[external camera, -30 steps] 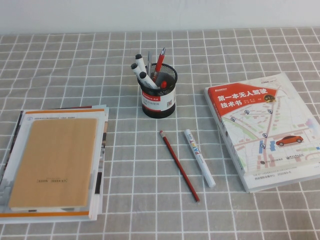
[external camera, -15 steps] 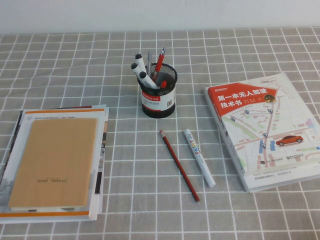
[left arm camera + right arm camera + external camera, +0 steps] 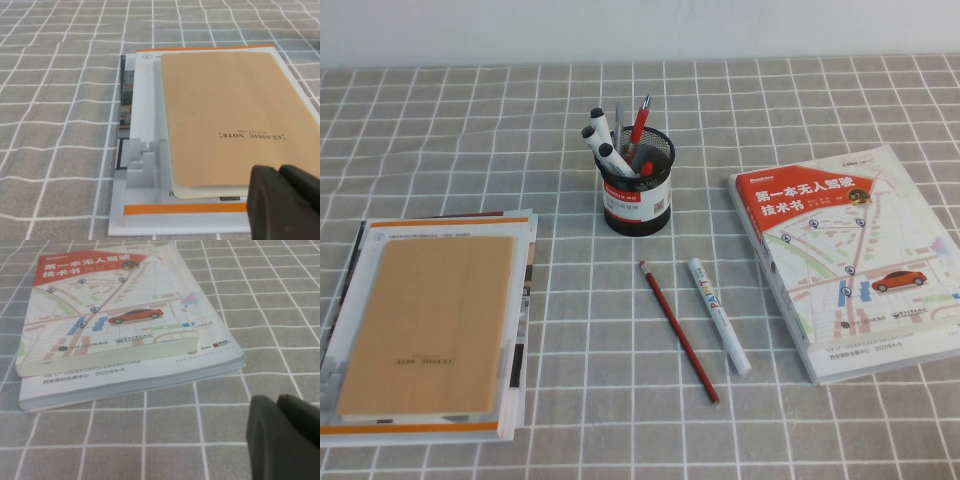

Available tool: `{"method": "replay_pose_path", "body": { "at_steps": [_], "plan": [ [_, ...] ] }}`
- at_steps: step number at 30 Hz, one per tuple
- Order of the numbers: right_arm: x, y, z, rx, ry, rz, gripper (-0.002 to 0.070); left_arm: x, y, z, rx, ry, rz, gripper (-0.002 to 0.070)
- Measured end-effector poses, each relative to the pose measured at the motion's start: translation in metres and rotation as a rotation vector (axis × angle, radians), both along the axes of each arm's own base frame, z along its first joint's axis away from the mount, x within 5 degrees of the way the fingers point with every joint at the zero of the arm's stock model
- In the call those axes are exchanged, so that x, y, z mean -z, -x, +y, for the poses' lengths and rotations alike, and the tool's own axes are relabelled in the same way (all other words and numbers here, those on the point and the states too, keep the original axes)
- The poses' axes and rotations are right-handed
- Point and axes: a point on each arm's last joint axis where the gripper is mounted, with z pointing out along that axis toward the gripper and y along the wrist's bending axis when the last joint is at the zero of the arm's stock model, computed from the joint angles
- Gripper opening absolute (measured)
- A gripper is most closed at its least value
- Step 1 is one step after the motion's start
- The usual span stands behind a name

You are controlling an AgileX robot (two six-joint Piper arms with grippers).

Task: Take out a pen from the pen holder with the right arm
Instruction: 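Take a marker out of the pen holder and lay it on the table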

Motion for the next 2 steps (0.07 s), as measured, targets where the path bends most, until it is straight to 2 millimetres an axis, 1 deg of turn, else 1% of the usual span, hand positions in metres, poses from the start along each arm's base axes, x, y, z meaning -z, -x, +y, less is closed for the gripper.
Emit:
{"method": "replay_pose_path", "body": {
  "at_steps": [2],
  "plan": [
    [0.0,0.0,0.0,0.0,0.0,0.0,-0.0013,0.0,0.0,0.0,0.0,0.0,0.0,-0.0003]
  ]
}}
